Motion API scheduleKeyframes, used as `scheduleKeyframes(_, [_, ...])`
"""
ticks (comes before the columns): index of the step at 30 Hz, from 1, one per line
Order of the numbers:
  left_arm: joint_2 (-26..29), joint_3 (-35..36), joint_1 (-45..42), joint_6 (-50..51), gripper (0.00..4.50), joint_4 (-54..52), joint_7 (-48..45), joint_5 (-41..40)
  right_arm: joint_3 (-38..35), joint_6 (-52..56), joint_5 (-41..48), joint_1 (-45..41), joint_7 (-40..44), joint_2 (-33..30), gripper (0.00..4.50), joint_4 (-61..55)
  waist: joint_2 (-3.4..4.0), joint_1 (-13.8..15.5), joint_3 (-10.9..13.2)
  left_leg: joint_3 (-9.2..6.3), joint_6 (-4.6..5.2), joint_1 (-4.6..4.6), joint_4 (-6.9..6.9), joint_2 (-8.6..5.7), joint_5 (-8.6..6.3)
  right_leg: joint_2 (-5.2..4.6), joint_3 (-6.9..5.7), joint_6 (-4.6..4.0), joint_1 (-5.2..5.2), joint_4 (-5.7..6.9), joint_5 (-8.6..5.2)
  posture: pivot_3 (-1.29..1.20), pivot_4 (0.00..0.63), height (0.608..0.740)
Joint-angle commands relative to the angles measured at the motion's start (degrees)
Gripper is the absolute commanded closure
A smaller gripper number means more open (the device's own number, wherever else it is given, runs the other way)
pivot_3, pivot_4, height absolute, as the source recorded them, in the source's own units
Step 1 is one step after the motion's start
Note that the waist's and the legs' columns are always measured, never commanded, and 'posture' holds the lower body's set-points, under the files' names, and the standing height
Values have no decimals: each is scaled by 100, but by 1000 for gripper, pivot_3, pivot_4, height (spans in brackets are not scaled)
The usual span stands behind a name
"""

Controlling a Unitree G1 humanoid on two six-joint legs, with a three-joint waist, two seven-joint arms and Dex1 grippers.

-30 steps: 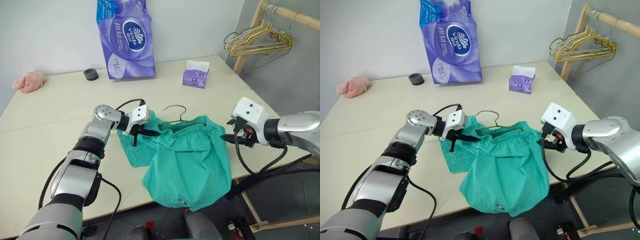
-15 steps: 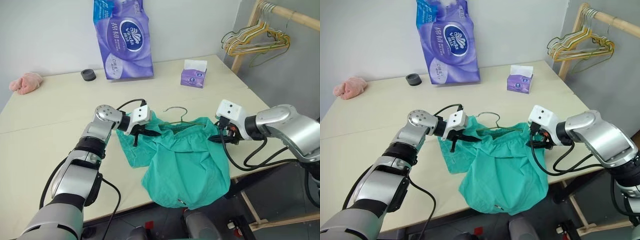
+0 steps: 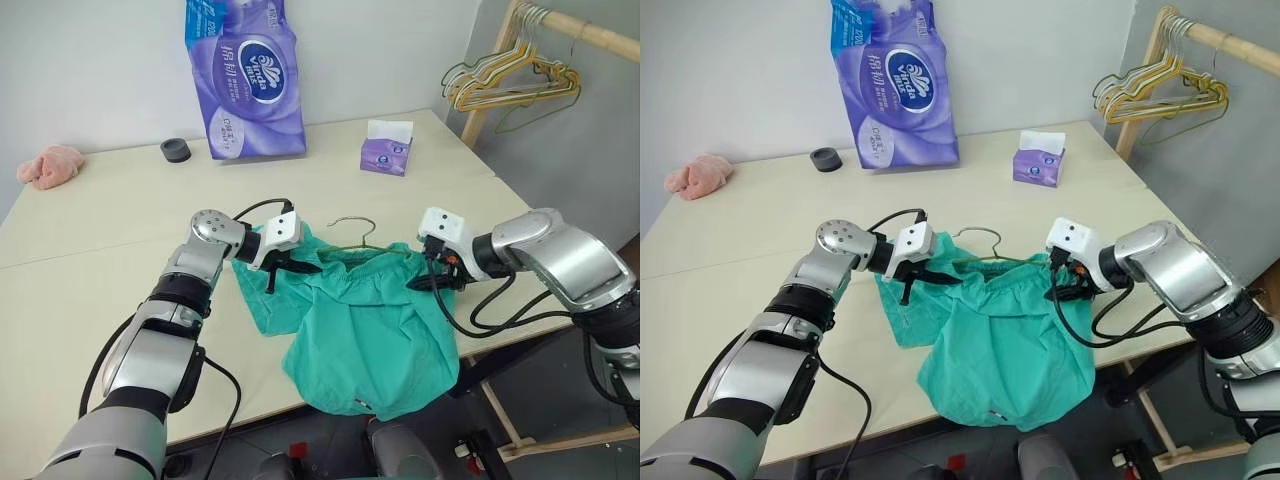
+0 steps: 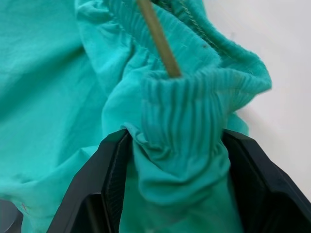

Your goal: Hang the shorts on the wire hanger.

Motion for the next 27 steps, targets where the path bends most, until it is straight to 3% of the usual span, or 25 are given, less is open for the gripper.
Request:
scheduleKeyframes(1, [52, 119, -83, -64, 4500, -234, 4, -96, -443, 183, 148, -106, 190, -300, 1645, -396, 0, -2, 0, 0, 0, 0, 0, 0, 0, -1, 0, 0, 0, 0, 0, -296, 60, 740])
scheduleKeyframes(4, [63, 121, -53, -54, 4500, -270, 11, -104, -713, 545, 379, 15, 221, -495, 1645, -816, 1, -6, -1, -1, 0, 1, -1, 1, 0, 0, -1, 0, 0, 0, 0, -301, 61, 740])
scheduleKeyframes(7, [61, 117, -28, -50, 4500, -282, 18, -103, -1214, 1029, 704, 265, 134, -706, 1030, -1283, 1, -3, -1, -2, 0, -1, -1, 1, 0, 0, -2, 1, 0, -1, 0, -307, 63, 740])
scheduleKeyframes(10, [54, 113, -25, -54, 4500, -275, 20, -102, -1522, 1557, 912, 310, -123, -615, 68, -1527, 1, -10, -1, 2, 0, -1, 0, -1, 0, 0, 2, 1, 0, 0, -1, -320, 63, 740])
scheduleKeyframes(14, [-1, 90, -56, -76, 4500, -224, 29, -87, -1671, 2177, 974, 279, -750, -183, 27, -1797, 2, -42, -1, 0, 0, 0, -1, 1, 0, 0, 1, 1, 0, 1, -1, -324, 63, 740])
scheduleKeyframes(21, [-115, 69, -156, -137, 4500, -96, 46, -48, -1378, 2075, 619, 328, -1655, 412, 27, -1391, 3, -121, -2, -1, 0, -3, -1, -1, 0, -2, 1, 1, 0, 0, -1, -348, 61, 740])
scheduleKeyframes(27, [-134, 88, -191, -173, 4500, -36, 51, -38, -973, 1756, 612, 438, -1464, 121, 27, -1148, 5, -159, -3, -1, 1, -2, -3, 0, 0, -2, -1, 1, 0, 0, -1, -340, 59, 740])
